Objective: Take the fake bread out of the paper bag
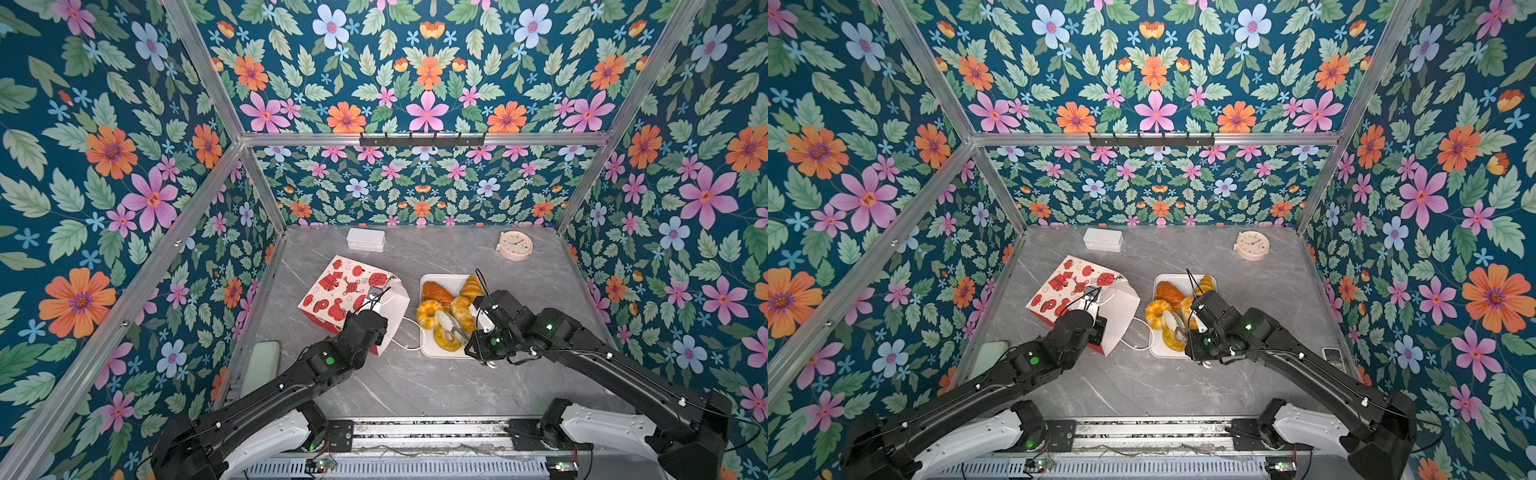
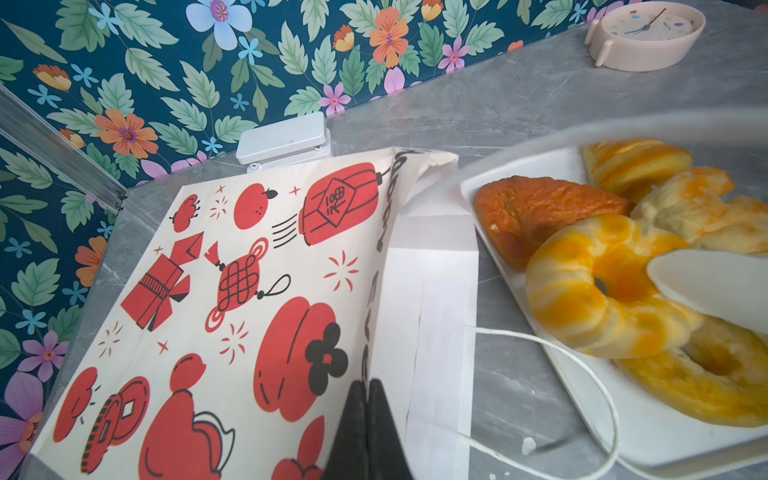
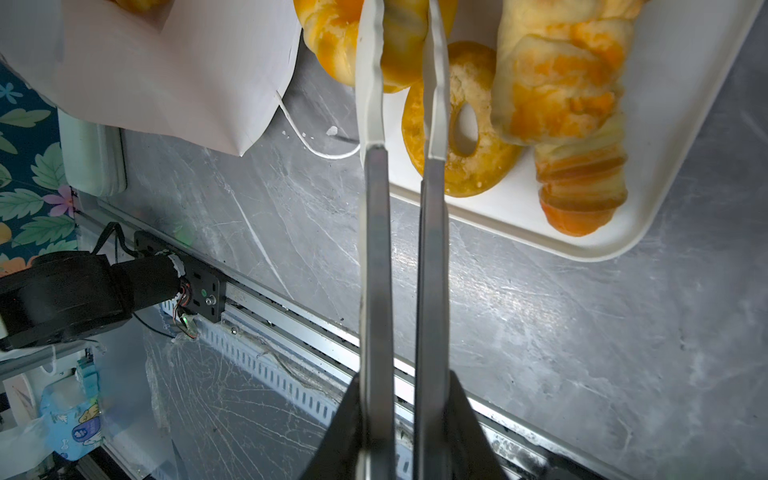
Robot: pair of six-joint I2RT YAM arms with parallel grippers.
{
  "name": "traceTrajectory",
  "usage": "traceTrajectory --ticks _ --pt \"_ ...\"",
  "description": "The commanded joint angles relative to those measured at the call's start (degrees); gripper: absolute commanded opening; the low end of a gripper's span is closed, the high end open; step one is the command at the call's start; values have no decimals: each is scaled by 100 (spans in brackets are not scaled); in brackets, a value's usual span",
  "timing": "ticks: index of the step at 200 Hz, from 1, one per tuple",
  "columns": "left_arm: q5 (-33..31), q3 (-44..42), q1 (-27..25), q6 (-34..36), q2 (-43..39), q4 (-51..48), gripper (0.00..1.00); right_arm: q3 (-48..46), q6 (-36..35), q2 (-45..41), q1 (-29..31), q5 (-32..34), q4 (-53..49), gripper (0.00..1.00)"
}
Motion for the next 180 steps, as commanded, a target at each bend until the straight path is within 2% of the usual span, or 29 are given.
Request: traceTrajectory --ticks 1,46,92,180 --pt "-69 -33 4 -24 -38 26 2 -48 164 -94 7 182 -127 17" --pt "-35 -101 2 -32 -46 154 2 -68 271 -242 7 112 -312 17" --pt "-1 -173 9 -41 -23 245 2 -9 250 -9 7 64 -401 19" --pt "9 -262 10 -51 -58 332 1 101 245 94 7 156 -359 31"
